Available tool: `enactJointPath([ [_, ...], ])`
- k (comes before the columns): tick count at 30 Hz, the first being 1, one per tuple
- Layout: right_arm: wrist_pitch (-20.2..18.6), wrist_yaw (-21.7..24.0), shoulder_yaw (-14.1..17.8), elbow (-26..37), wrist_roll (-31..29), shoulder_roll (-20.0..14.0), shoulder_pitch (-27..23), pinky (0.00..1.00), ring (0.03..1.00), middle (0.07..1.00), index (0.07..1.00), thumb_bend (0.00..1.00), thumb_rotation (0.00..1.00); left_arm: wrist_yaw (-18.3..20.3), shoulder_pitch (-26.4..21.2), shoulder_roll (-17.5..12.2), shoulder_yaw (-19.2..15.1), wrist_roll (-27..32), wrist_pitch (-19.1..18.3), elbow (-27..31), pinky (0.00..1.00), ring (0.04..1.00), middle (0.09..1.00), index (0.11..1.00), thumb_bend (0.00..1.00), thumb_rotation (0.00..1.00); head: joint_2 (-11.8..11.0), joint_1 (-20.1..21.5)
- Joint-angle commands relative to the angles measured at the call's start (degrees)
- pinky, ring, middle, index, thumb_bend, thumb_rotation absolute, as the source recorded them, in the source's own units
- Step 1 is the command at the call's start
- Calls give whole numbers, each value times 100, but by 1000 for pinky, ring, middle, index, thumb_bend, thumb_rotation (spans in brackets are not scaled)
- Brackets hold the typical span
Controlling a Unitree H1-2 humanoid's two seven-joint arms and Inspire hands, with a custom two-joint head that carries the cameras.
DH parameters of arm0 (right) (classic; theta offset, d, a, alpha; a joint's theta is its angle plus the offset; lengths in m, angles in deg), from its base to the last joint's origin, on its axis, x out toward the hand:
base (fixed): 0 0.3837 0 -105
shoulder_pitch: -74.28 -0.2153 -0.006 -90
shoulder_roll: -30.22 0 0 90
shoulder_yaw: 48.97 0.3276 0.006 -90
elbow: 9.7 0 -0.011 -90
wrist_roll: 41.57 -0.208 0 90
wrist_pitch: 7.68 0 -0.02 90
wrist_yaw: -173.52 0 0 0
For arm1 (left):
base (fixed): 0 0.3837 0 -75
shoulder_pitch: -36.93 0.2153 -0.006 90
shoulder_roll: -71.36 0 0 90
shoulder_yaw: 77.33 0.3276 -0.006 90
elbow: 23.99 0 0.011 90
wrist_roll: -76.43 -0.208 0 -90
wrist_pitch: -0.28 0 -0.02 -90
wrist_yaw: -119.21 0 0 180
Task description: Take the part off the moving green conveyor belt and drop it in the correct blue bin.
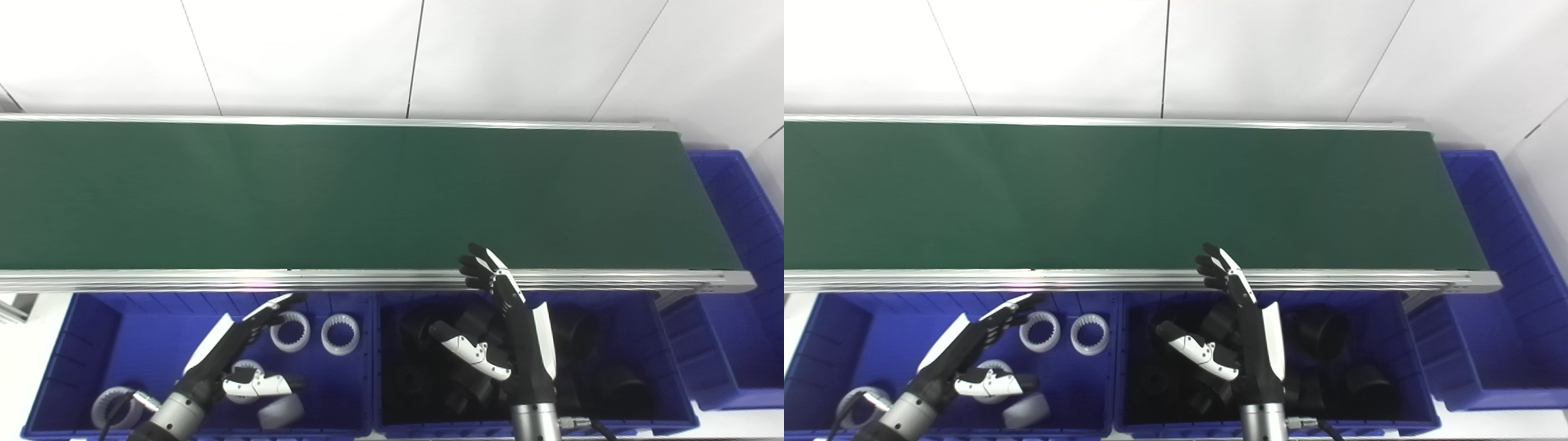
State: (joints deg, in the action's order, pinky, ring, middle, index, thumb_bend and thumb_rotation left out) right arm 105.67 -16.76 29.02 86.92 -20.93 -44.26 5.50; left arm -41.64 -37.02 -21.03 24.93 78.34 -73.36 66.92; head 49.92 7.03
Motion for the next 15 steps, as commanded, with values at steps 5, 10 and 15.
enactJointPath([
  [5, -4, 145, -7, 141, -160, 25, -27, 718, 774, 796, 850, 696, 469, 348, -21, 218, 21, 1130, 244, 707, 822, 850, 878, 833, 1000, 338, -73, 69],
  [10, -280, 433, -60, 163, -244, -73, -50, 701, 777, 818, 860, 730, 538, 230, -57, 495, -144, 1095, 561, 587, 822, 859, 875, 841, 1000, 370, -130, 89],
  [15, -333, 558, -48, 148, -292, -88, -49, 709, 783, 826, 867, 743, 535, -1, -16, 804, -382, 865, 950, 370, 830, 878, 890, 865, 1000, 439, -164, 86],
])
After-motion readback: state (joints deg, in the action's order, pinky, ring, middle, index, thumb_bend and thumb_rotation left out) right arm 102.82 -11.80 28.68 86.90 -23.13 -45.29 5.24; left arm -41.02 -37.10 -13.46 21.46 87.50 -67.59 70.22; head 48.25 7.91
